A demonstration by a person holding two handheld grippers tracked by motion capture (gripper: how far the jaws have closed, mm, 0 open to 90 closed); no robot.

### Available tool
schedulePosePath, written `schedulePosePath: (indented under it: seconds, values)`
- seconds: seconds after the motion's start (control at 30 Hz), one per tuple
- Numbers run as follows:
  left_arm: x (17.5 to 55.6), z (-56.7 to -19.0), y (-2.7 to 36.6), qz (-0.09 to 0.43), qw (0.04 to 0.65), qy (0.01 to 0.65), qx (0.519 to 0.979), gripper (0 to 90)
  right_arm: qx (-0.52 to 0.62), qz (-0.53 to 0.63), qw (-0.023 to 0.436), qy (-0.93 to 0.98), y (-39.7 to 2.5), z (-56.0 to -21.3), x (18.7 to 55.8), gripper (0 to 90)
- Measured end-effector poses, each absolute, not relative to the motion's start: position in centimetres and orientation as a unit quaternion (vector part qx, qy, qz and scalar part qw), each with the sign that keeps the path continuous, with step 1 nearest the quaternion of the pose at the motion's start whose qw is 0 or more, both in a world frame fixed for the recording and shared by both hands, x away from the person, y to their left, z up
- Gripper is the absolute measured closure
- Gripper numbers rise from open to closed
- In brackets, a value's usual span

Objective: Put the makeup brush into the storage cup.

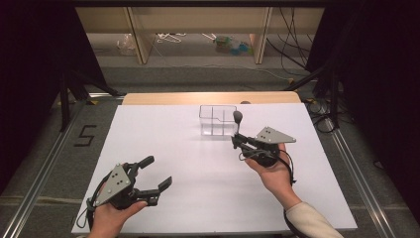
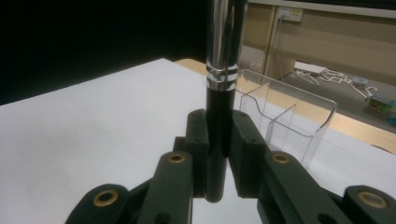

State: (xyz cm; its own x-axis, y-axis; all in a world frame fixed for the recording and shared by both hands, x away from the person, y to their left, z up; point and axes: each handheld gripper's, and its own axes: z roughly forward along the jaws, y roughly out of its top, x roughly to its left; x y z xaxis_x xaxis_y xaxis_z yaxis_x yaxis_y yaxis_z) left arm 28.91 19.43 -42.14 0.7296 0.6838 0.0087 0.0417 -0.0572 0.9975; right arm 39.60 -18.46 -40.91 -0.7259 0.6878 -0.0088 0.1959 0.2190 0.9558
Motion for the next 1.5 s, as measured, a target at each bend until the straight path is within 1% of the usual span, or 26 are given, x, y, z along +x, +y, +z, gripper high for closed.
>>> schedulePosePath:
  seconds: [1.5]
  values:
    - [28.9, -42.2, 19.3, 0.25, 0.634, 0.267, 0.682, 15.8, 0.307, 0.543, 0.232, 0.746, -18.4, -40.8, 41.7, 79.4]
